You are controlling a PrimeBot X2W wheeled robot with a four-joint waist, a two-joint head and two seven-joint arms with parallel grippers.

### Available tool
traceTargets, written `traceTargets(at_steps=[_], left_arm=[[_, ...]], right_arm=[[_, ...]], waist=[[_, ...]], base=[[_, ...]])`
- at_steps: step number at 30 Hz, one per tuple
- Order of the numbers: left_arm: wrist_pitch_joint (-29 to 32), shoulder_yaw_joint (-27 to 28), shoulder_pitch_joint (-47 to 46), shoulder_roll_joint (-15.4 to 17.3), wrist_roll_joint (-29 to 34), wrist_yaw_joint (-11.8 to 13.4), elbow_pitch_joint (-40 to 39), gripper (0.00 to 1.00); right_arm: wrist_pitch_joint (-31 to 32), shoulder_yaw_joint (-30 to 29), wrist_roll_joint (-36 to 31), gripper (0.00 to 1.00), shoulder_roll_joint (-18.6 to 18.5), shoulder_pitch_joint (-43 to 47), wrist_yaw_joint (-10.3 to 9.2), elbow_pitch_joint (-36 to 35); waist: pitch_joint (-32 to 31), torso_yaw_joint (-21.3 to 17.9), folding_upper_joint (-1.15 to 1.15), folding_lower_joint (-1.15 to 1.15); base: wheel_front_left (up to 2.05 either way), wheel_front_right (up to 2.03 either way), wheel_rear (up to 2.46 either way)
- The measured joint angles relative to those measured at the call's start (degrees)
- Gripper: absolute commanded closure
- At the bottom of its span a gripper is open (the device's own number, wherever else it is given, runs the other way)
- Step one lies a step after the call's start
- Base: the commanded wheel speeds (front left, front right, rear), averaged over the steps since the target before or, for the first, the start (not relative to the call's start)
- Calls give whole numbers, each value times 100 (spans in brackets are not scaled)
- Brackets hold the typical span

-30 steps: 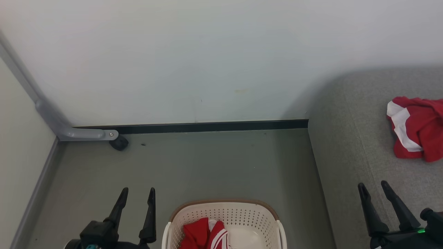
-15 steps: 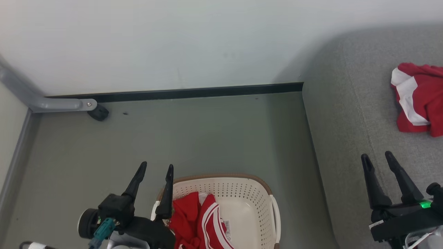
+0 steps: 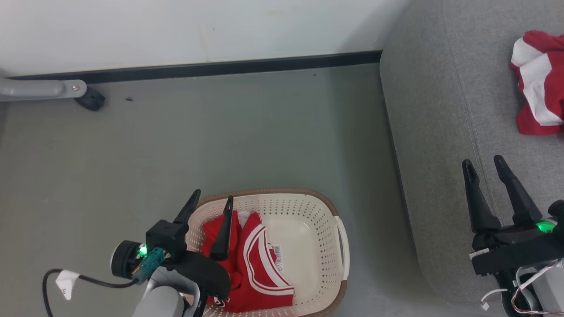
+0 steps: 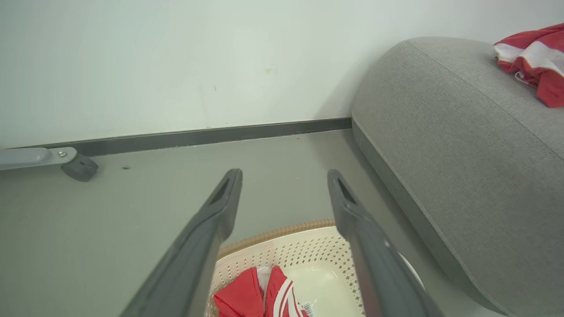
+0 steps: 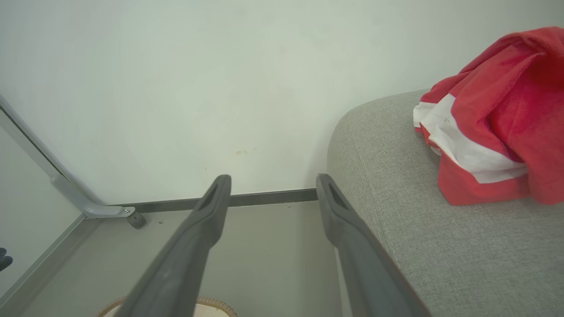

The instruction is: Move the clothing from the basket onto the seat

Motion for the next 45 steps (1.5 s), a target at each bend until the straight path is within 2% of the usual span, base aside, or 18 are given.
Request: traceTargets(at_steps=[17,30,45], left_arm=[[357,-121,-984,-172,-26,-105,1383,0],[653,-111,-1577,-196,-46,-103,2281,0],[953,-99,-2293,-198,-52,5,3130,0]], right_arm=[[-9,304,-18,0,-51,-639,1,-145],[-26,504,21,0,-143,-1298,1,-382],[-42,726,208,0,21,-1730,1,-637]], waist=[[1001,-296,0,-1],[1798,-518,0,-1],[2713,-804,0,-1]], base=[[0,0,0],[0,0,0],[0,0,0]])
